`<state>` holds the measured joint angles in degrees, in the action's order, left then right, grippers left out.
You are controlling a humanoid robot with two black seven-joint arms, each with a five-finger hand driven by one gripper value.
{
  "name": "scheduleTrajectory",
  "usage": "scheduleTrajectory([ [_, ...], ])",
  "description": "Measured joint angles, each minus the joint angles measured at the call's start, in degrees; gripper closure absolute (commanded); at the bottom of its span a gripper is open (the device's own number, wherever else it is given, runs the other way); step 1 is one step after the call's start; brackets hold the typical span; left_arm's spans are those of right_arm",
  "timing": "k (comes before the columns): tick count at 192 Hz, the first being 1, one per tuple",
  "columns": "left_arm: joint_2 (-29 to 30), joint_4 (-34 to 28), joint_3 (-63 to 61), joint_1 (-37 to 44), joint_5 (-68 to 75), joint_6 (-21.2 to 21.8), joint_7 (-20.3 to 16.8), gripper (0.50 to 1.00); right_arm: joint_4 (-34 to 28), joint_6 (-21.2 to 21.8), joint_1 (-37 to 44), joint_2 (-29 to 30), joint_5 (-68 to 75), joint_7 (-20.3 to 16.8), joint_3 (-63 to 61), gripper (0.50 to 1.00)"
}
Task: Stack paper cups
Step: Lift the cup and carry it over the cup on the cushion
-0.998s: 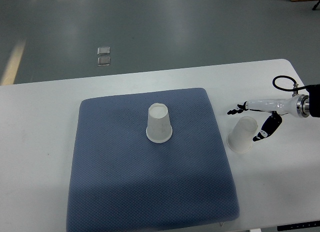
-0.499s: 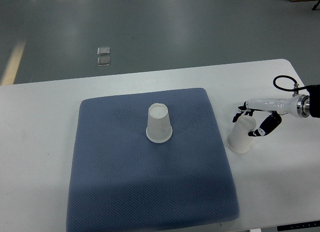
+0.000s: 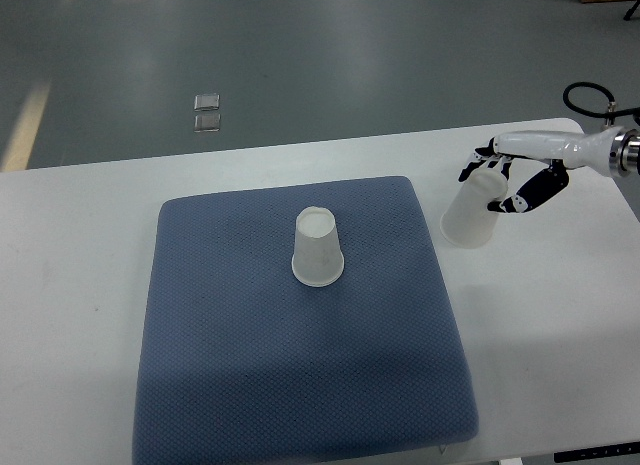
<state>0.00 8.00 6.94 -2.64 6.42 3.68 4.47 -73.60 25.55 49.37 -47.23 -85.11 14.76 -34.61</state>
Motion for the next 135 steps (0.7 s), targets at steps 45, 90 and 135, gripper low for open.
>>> scheduleTrajectory([
  [45, 0.0, 0.0, 0.0, 0.0, 0.0, 0.0, 0.0, 0.5, -1.99, 4.22, 9.98, 1.81, 1.51, -0.59, -0.08, 0.998],
  [90, 0.0, 0.0, 0.0, 0.0, 0.0, 0.0, 0.02, 0.5, -2.71, 5.45, 14.41, 10.64, 1.7, -3.61, 0.01, 0.998],
  [135, 0.0, 0.0, 0.0, 0.0, 0.0, 0.0, 0.02, 0.5, -2.62, 7.4, 15.11, 18.04, 0.65, -6.39, 0.69, 0.989],
])
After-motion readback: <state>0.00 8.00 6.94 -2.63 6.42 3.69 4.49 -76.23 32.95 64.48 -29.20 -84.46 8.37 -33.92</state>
